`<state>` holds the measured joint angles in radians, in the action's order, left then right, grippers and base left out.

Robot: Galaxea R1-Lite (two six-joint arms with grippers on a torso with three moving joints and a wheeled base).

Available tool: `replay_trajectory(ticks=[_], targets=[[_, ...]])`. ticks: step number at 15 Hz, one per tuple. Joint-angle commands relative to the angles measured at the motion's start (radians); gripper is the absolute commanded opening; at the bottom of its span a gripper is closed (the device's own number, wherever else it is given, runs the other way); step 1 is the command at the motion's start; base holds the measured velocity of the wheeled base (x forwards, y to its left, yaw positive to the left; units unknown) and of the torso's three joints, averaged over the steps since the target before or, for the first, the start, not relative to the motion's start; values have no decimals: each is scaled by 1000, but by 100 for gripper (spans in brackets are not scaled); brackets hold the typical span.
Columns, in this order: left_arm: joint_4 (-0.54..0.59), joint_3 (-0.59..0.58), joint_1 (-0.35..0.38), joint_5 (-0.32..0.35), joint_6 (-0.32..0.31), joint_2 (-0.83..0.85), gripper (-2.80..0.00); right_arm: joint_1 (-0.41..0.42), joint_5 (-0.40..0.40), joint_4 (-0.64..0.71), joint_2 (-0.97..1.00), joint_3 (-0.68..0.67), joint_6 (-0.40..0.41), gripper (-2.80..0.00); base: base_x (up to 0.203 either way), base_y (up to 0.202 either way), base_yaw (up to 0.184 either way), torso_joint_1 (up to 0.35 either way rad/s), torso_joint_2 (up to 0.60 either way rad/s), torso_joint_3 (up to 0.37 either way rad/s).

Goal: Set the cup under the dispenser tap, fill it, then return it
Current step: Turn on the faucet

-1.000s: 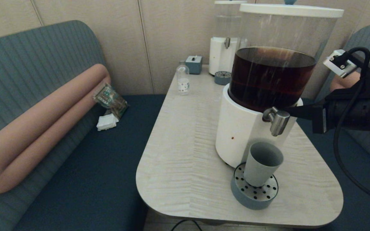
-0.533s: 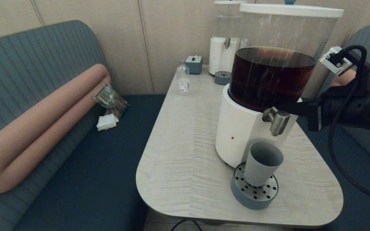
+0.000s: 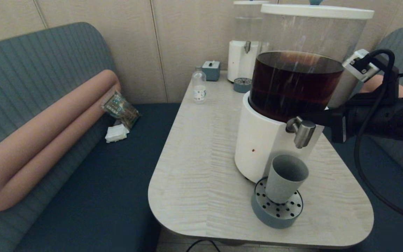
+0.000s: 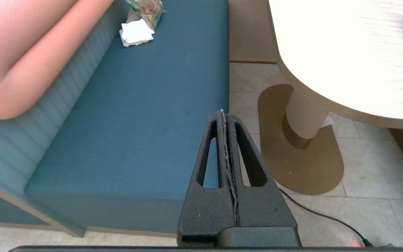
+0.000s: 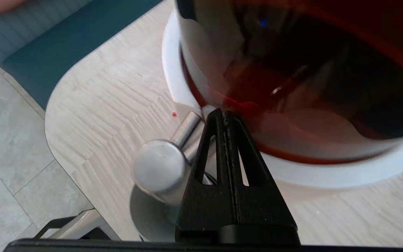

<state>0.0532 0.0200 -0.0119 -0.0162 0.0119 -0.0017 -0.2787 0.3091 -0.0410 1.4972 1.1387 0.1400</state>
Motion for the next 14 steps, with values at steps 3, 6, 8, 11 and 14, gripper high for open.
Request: replay_trajectory(ticks=[3, 6, 8, 11, 14], targets=[[0, 0, 0, -1, 0, 1, -280, -7, 8, -39, 20, -4, 1, -280, 0, 0, 0, 0, 0, 0], [0, 0, 0, -1, 0, 2, -280, -8, 16, -39, 28, -2, -1, -280, 0, 0, 0, 0, 0, 0], [0, 0, 0, -1, 0, 1, -280, -10, 24, -39, 32, -2, 0, -280, 0, 0, 0, 0, 0, 0], [0, 0, 0, -1, 0, 2, -280, -11, 33, -39, 29, -2, 0, -280, 0, 0, 0, 0, 0, 0], [0, 0, 0, -1, 0, 1, -280, -10, 41, -40, 27, -4, 10, -280, 0, 0, 0, 0, 0, 0]])
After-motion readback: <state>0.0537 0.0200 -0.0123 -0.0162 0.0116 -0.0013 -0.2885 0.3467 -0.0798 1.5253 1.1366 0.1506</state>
